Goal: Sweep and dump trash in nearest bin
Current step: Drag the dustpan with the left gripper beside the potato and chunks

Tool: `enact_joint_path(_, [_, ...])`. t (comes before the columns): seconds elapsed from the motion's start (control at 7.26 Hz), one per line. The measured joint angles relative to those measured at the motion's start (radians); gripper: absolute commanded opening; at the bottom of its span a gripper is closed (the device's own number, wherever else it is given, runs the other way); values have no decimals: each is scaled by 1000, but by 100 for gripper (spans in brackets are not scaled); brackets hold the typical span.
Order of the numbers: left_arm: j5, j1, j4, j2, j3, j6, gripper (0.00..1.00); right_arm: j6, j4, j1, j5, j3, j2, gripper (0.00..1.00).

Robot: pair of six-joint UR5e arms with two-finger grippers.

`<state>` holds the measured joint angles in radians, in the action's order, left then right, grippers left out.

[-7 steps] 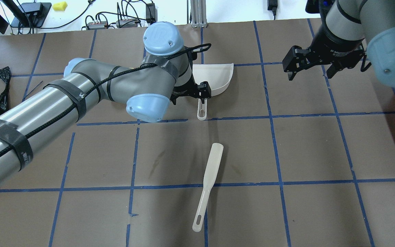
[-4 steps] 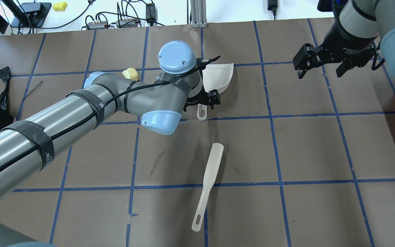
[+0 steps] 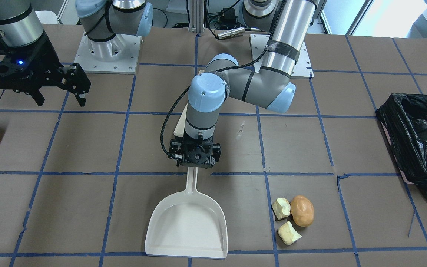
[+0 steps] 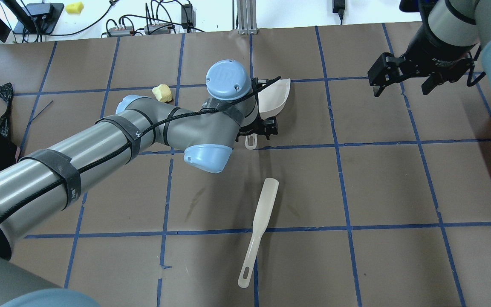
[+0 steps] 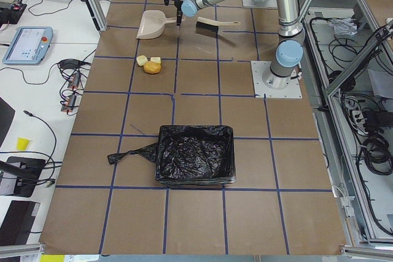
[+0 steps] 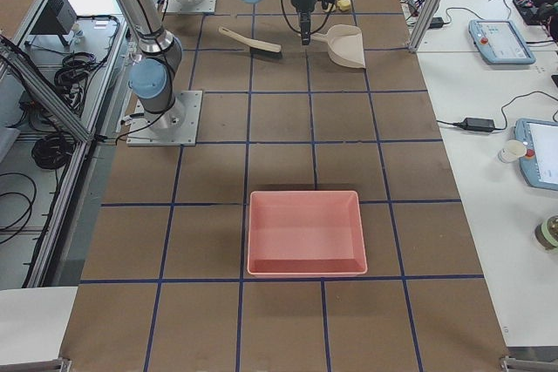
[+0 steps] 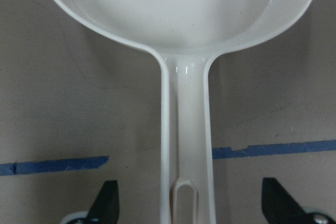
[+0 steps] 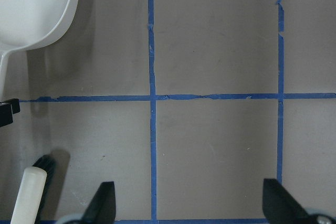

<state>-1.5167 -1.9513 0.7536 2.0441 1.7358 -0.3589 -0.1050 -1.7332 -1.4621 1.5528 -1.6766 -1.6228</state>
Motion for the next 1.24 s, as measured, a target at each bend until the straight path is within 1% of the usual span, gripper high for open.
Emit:
enact_joint_path(0.14, [-1, 0, -2, 5, -7, 5, 42, 0, 1, -1, 0, 0, -1, 100])
enact_joint_path(0.28, [-2, 0, -3, 5, -9, 7, 36, 1, 2, -2, -1, 0, -2, 100])
enact_joint_path(0.41, [-3, -1, -4, 4, -9, 9, 18, 1, 2, -2, -2, 0, -2, 100])
enact_joint_path(0.55, [-4, -1, -4, 1, -9, 10, 11, 1, 3, -3, -2, 0, -2, 100])
enact_joint_path(0.96, [-9, 18, 4, -38, -20, 70, 10, -4, 2, -3, -2, -5, 2, 100])
enact_joint_path(1.1, [-9, 50, 26, -69, -23, 138, 10, -5, -1, -3, -2, -12, 5, 100])
enact_joint_path(1.24, [-8, 101, 75, -109, -22, 235, 10, -6, -5, -3, -2, -17, 3, 100])
